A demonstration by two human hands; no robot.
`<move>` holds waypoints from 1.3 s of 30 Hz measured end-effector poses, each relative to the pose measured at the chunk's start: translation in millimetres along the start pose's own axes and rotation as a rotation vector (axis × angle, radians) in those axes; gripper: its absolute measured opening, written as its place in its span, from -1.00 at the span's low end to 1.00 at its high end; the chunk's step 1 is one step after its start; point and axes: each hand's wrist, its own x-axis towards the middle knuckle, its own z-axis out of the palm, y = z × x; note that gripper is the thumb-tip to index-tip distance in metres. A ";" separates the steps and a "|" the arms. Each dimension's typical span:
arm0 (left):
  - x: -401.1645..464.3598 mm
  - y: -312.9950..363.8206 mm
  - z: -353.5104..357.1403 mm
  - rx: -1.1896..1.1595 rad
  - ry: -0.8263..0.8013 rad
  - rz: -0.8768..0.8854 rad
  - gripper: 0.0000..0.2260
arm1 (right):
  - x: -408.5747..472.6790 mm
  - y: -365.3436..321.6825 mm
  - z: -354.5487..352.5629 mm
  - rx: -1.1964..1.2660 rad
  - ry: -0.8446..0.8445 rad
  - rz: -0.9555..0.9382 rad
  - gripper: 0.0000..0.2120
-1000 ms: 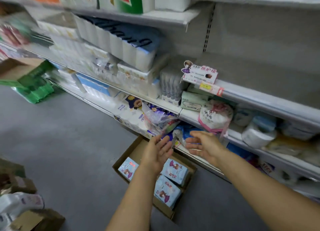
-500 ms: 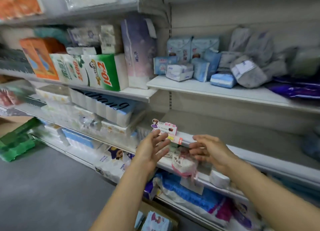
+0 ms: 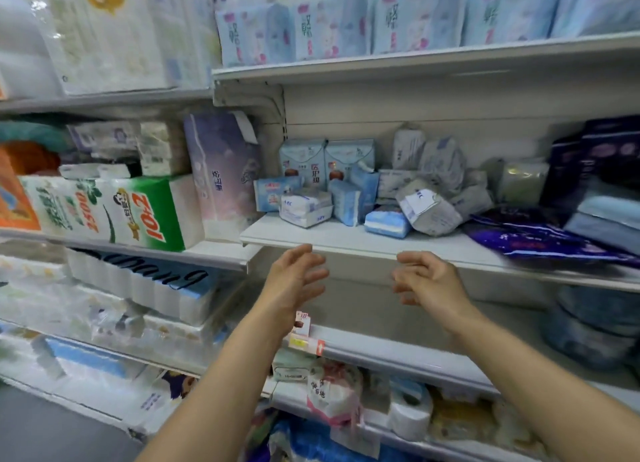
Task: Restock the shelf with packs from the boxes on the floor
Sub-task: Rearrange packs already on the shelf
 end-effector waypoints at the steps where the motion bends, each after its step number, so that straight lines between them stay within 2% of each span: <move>1: 10.9 4.0 4.6 0.018 -0.011 0.010 -0.72 | 9.5 -4.0 -4.5 -0.024 0.041 -0.034 -0.78; 5: 50.9 19.1 18.4 0.142 -0.008 0.123 -0.62 | 43.3 -20.3 -14.8 -0.171 0.204 -0.202 -0.70; 7: 75.6 25.2 19.9 0.280 0.036 0.213 -0.55 | 60.3 -27.8 -16.9 -0.352 0.304 -0.243 -0.55; 10: 114.8 34.7 10.8 0.478 0.119 0.277 -0.34 | 82.4 -38.1 -18.8 -0.607 0.398 -0.274 -0.30; 13: 147.7 44.1 -1.6 0.624 0.188 0.259 -0.13 | 101.7 -43.2 -19.7 -0.844 0.394 -0.253 -0.07; 16: 175.3 48.9 -12.2 0.697 0.190 0.214 0.03 | 119.3 -43.2 -19.5 -1.014 0.367 -0.193 0.05; 21: 214.3 44.6 -18.7 0.771 0.140 0.214 0.17 | 139.4 -34.1 -18.6 -1.142 0.343 -0.149 0.04; 26: 237.1 37.2 -12.4 0.826 0.132 0.229 0.30 | 148.4 -29.2 -19.5 -1.282 0.399 -0.228 -0.05; 29: 241.5 33.9 -10.0 0.900 0.171 0.253 0.17 | 149.0 -27.5 -23.7 -1.317 0.430 -0.294 -0.13; 32: 240.5 32.2 -7.2 0.894 0.186 0.299 0.06 | 145.1 -29.1 -31.9 -1.250 0.467 -0.340 -0.20; 39: 204.8 27.8 4.7 0.573 0.191 0.346 0.06 | 122.5 -26.9 -46.0 -1.080 0.521 -0.433 -0.29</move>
